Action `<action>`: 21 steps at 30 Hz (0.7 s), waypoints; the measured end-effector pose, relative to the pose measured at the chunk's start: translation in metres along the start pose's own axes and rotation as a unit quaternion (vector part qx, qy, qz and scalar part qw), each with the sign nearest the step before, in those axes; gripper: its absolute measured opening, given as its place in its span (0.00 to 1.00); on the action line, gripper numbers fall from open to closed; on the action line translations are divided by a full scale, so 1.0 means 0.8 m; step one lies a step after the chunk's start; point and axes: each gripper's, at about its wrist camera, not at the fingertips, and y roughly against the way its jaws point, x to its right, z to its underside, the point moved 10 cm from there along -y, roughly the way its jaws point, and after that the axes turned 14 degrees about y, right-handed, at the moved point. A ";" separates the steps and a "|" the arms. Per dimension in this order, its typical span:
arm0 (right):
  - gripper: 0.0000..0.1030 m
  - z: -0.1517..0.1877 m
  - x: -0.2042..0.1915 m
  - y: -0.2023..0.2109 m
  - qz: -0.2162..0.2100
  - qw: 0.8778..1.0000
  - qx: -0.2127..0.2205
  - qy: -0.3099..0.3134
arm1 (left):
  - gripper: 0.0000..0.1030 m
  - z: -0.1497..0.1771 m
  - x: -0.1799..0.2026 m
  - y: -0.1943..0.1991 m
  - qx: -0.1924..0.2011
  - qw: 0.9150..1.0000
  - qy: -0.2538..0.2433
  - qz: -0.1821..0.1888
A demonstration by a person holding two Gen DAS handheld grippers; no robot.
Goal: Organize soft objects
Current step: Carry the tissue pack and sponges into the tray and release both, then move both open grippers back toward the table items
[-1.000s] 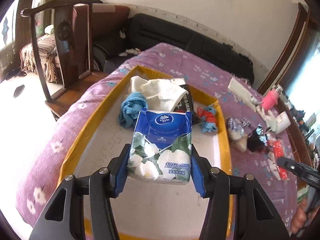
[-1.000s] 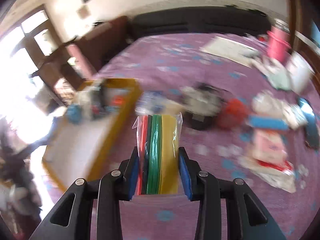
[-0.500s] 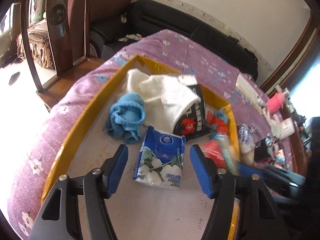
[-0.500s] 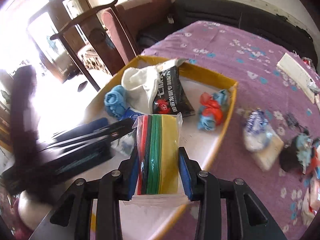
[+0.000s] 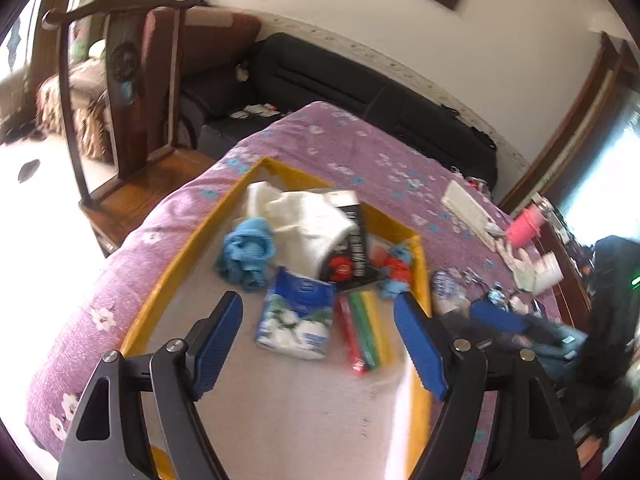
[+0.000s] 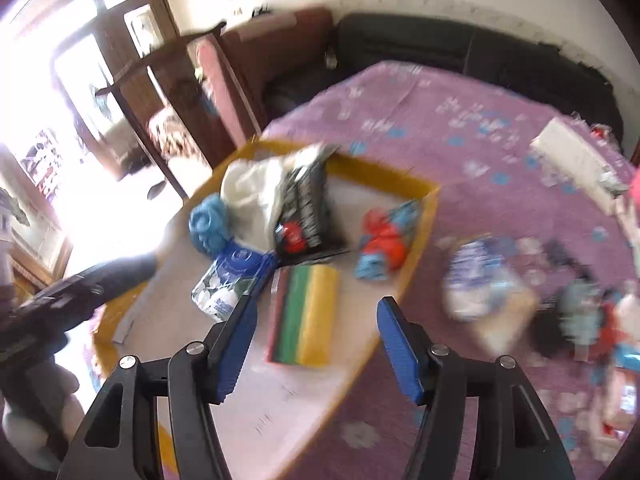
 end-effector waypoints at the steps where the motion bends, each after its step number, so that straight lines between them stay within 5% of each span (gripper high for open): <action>1: 0.69 0.001 0.016 0.020 0.012 1.000 0.014 -0.005 | 0.77 0.003 0.010 0.002 0.001 1.000 -0.009 0.004; 5: 0.91 0.031 0.116 0.112 0.097 0.991 0.071 -0.051 | 0.82 0.029 0.061 0.000 -0.007 0.998 -0.056 0.022; 8: 0.91 0.073 0.176 0.142 0.147 0.982 0.071 -0.090 | 0.82 0.053 0.097 -0.020 -0.036 0.996 -0.080 0.034; 14: 0.91 0.186 0.250 0.143 0.133 0.968 0.047 -0.207 | 0.82 0.096 0.166 -0.088 -0.095 0.988 -0.116 0.034; 18: 0.91 0.227 0.275 0.149 0.137 0.959 0.057 -0.241 | 0.81 0.101 0.198 -0.144 -0.095 0.980 -0.176 -0.015; 21: 0.91 0.244 0.291 0.153 0.140 0.954 0.068 -0.257 | 0.60 0.097 0.208 -0.191 -0.104 0.974 -0.197 -0.045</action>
